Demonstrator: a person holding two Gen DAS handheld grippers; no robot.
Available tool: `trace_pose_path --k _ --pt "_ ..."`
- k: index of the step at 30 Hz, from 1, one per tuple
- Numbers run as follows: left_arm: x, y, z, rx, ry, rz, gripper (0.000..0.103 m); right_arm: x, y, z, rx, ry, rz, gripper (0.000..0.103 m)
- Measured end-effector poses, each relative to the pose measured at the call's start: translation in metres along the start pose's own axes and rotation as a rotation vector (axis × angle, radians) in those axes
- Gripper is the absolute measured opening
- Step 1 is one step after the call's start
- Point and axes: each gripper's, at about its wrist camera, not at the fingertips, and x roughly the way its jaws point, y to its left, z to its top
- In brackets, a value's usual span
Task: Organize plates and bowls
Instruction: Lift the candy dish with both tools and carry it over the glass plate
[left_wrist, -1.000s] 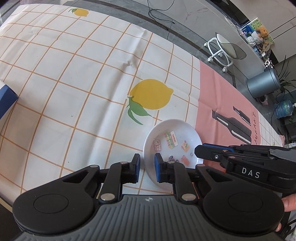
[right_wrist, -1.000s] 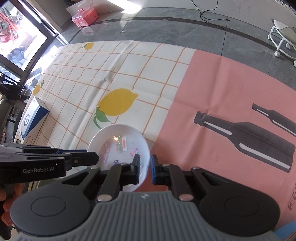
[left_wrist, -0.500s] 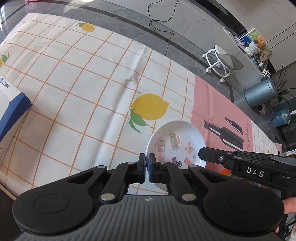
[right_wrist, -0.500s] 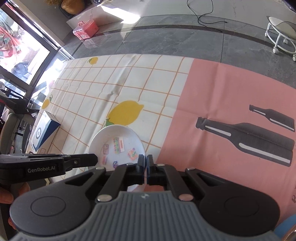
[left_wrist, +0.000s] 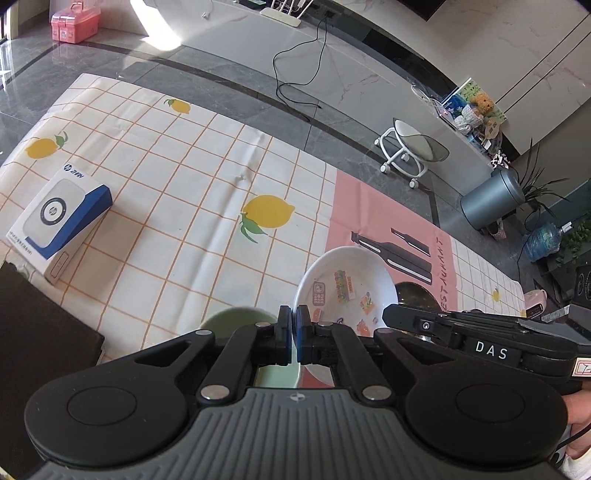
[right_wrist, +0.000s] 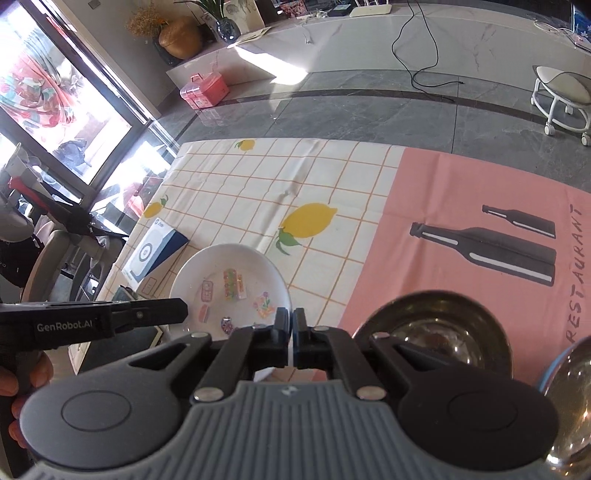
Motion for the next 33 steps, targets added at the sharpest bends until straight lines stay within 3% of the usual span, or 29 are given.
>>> trace_pose_path --k 9,19,23,33 --pt "-0.036 -0.009 -0.076 0.031 -0.034 0.017 0.002 -0.051 0.016 -0.086 -0.002 -0.065 0.051 0.000" --pt "-0.029 0.011 -0.168 -0.106 0.028 -0.044 0.003 -0.060 0.003 -0.194 0.091 -0.063 0.051 0.000" --pt "-0.012 0.013 -0.185 -0.146 0.067 -0.045 0.002 -0.054 -0.005 -0.217 0.142 -0.061 0.030 0.000" --pt "0.009 0.007 -0.199 -0.134 0.115 0.009 0.002 -0.039 -0.021 -0.238 0.215 -0.040 -0.004 0.000"
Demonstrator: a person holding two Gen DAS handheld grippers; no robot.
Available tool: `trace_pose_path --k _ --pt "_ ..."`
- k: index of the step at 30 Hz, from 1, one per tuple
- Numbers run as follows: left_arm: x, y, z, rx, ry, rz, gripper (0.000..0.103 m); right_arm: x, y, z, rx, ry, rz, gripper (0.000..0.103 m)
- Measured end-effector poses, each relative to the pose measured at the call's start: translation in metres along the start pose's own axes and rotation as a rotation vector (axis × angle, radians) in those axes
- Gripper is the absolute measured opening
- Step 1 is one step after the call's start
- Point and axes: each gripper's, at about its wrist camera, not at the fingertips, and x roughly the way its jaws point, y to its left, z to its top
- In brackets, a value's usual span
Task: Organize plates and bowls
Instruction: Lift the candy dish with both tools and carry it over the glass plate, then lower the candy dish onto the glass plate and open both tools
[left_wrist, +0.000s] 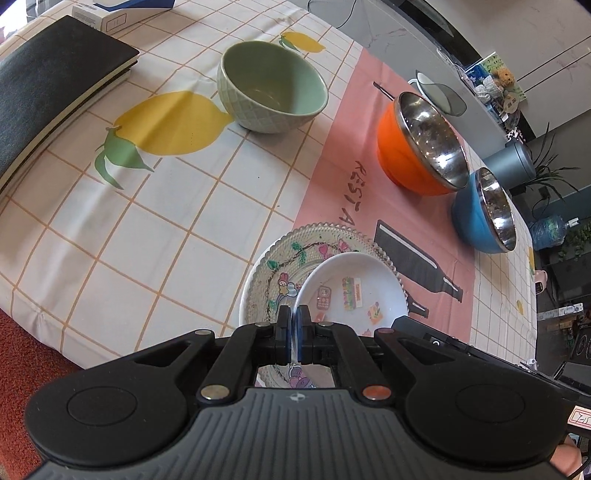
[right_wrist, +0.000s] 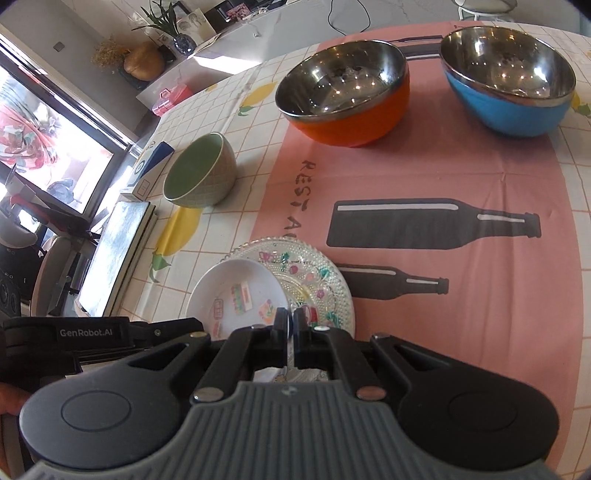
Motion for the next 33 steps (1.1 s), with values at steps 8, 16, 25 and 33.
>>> trace_pose_path --k 8,16,25,33 --pt "0.004 -0.007 -0.002 0.050 -0.008 0.054 0.002 0.010 -0.003 -0.004 -0.007 0.007 -0.015 0.000" --pt "0.009 -0.011 -0.003 0.080 -0.006 0.085 0.002 0.012 -0.003 -0.005 -0.020 0.011 -0.018 0.001" --pt "0.007 -0.013 -0.003 0.090 -0.009 0.063 0.018 0.013 -0.008 -0.006 -0.007 0.008 -0.004 0.006" --pt "-0.008 -0.015 -0.003 0.086 -0.036 0.055 0.043 -0.001 -0.002 -0.005 -0.068 -0.024 -0.010 0.032"
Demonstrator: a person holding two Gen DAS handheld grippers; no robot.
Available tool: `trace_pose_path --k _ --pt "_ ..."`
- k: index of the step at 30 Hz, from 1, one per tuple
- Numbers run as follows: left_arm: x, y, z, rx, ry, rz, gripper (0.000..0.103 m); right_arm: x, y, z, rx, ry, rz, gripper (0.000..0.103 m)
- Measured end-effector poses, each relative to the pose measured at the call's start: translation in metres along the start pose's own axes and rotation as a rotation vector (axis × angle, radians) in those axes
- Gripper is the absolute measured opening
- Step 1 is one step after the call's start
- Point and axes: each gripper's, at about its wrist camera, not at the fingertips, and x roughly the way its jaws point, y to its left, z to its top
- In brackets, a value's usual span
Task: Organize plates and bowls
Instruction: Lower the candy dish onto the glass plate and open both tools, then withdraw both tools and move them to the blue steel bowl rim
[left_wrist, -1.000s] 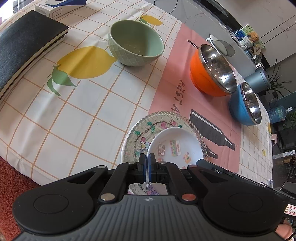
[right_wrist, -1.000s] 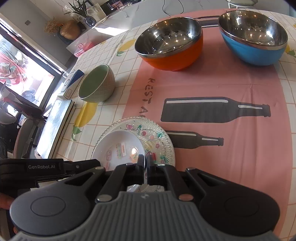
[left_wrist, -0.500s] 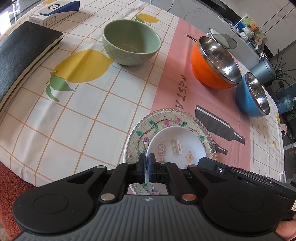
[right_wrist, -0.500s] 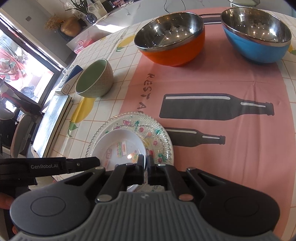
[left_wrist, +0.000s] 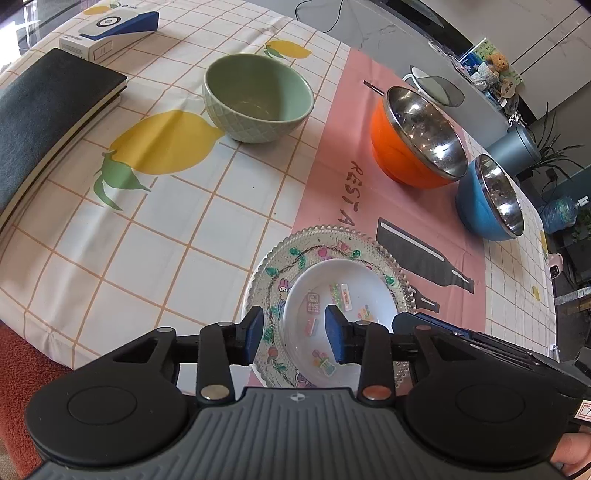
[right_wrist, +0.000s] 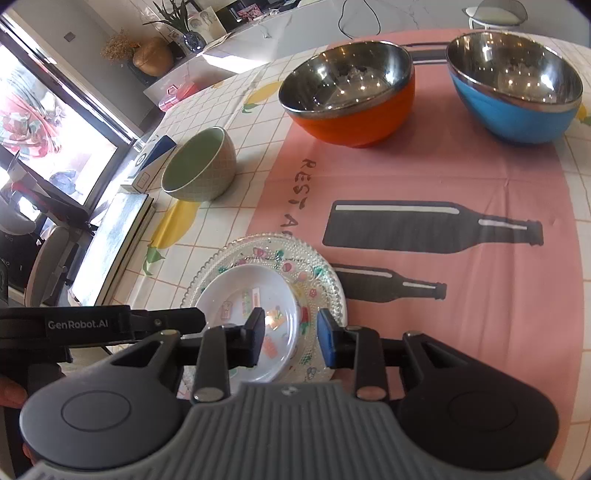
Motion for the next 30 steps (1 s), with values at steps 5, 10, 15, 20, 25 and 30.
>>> trace_pose_path --k 5,10,15,20,25,30 --pt "-0.015 -0.011 0.003 0.036 -0.041 -0.003 0.048 -0.013 0.005 0.003 -0.052 -0.037 -0.028 0.040" --pt "-0.025 -0.031 0.007 0.085 -0.074 -0.018 0.049 -0.030 0.005 0.009 -0.071 -0.062 -0.049 0.059" --pt "-0.029 -0.055 0.013 0.117 -0.102 -0.020 0.049 -0.048 -0.006 0.021 -0.030 -0.072 -0.075 0.069" --pt "-0.025 -0.083 0.023 0.138 -0.119 -0.027 0.049 -0.075 -0.016 0.035 -0.050 -0.152 -0.185 0.079" --pt "-0.023 -0.114 0.035 0.144 -0.161 -0.055 0.051 -0.100 -0.044 0.051 0.024 -0.203 -0.208 0.081" --pt "-0.016 -0.137 0.048 0.102 -0.191 -0.100 0.053 -0.117 -0.068 0.065 0.062 -0.235 -0.230 0.081"
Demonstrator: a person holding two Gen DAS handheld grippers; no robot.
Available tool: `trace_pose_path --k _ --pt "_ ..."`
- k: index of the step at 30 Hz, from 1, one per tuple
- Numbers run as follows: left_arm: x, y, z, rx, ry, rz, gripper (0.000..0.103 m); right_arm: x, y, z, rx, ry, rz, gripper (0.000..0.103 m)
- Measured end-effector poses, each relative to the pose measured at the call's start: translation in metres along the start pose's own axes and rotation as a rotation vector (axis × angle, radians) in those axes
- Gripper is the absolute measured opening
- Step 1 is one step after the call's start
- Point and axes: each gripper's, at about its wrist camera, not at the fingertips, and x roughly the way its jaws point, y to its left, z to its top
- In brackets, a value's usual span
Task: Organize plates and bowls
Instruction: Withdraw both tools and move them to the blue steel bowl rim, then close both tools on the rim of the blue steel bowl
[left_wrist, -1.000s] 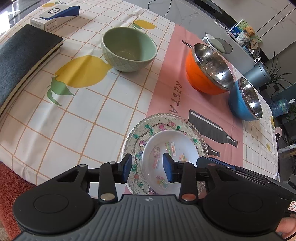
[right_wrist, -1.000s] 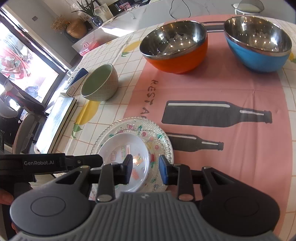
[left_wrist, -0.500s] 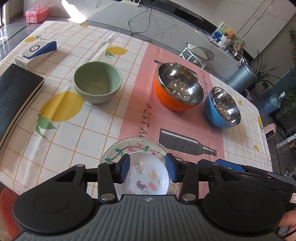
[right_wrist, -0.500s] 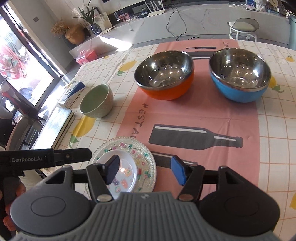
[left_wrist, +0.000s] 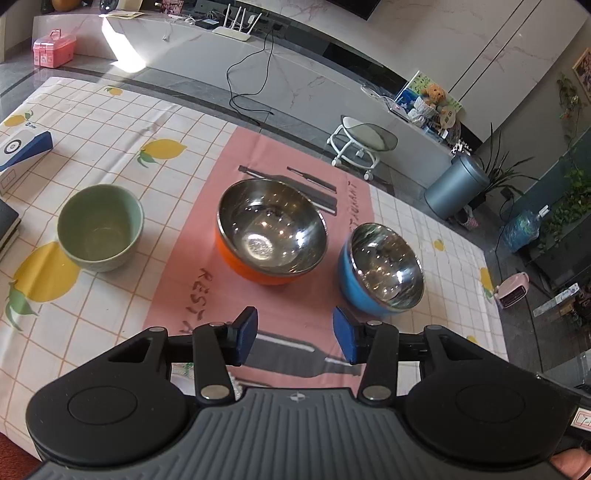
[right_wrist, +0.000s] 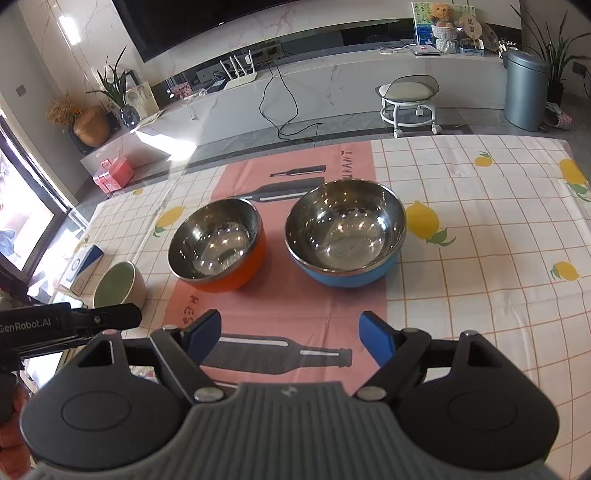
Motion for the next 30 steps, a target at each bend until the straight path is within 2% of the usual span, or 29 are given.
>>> trace_pose_path --k 8,10,14,17,24,30 --pt "0.028 -0.030 0.021 -0.009 -0.037 0.003 0.056 0.006 -0.037 0.031 0.081 -0.021 -0.062 0.078" --pt "0.038 -0.034 0.025 -0.024 -0.032 0.003 0.056 0.012 -0.045 0.038 0.109 -0.018 -0.079 0.077" --pt "0.062 -0.043 0.031 -0.048 -0.003 0.000 0.056 0.027 -0.058 0.049 0.147 -0.018 -0.106 0.067" --pt "0.082 -0.054 0.030 -0.031 0.025 0.009 0.056 0.040 -0.065 0.053 0.156 -0.022 -0.153 0.065" --pt "0.122 -0.077 0.029 0.047 0.052 0.097 0.056 0.072 -0.090 0.059 0.240 0.009 -0.188 0.059" --pt "0.143 -0.079 0.030 0.046 0.072 0.119 0.056 0.091 -0.097 0.063 0.255 0.026 -0.187 0.053"
